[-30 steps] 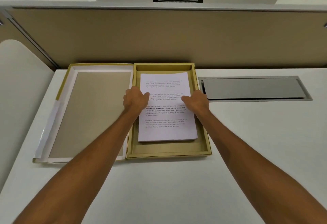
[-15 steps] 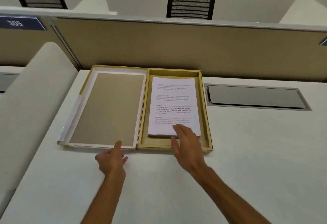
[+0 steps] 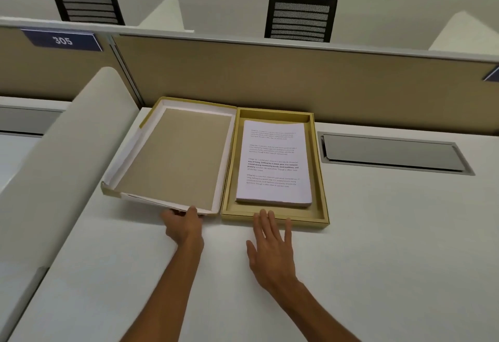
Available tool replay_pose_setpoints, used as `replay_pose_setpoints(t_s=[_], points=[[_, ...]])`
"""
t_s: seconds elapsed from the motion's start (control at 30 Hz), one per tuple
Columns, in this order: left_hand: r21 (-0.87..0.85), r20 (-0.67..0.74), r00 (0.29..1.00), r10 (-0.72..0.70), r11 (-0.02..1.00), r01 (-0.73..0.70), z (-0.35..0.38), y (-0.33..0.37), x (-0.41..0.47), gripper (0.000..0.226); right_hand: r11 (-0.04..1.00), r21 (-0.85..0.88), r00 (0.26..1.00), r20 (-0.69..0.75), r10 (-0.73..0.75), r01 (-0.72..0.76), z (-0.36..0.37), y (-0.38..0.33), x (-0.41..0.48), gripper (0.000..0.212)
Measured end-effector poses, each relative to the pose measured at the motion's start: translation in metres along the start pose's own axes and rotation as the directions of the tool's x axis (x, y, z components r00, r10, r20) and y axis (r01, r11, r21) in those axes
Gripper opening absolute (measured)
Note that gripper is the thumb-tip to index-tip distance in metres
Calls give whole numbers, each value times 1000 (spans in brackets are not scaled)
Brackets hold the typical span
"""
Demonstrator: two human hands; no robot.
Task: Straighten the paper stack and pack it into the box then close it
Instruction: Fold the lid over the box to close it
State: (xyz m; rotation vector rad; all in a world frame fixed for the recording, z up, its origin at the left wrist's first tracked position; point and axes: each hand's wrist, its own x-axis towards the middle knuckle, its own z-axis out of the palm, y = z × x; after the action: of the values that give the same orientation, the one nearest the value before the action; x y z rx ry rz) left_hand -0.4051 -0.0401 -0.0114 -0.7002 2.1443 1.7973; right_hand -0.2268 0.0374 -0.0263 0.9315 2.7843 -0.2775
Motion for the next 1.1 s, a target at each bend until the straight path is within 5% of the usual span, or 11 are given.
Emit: replay_pose_setpoints(t_s=[0.33, 0.53, 0.67, 0.87, 0.93, 1.0, 1.1], points=[[81, 88, 887, 453, 885, -459, -3, -13, -37, 74, 998, 65, 1000, 0, 18, -18, -6, -1, -1, 69], [259, 253, 745, 617, 699, -667, 5, -17, -52, 58, 994, 107, 1000, 1, 31, -31, -9, -2, 0, 68], [371, 399, 601, 693, 478, -796, 5, -20, -56, 54, 988, 154, 999, -13, 33, -30, -9, 1, 1, 66], [471, 603, 321, 731, -1, -882, 7, -24, -53, 51, 940, 340, 996, -76, 39, -11, -7, 6, 0, 60], [482, 657, 252, 711, -139, -865, 9, -26, -51, 51, 797, 604, 990, -113, 83, 2, -8, 8, -1, 56], [471, 695, 210, 687, -216, -855, 11, -28, -48, 50, 508, 859, 968, -74, 239, -60, -15, 13, -5, 57], [463, 731, 167, 662, -300, -834, 13, -29, -46, 47, 27, 998, 891, 37, 453, -55, -27, 31, -9, 66]])
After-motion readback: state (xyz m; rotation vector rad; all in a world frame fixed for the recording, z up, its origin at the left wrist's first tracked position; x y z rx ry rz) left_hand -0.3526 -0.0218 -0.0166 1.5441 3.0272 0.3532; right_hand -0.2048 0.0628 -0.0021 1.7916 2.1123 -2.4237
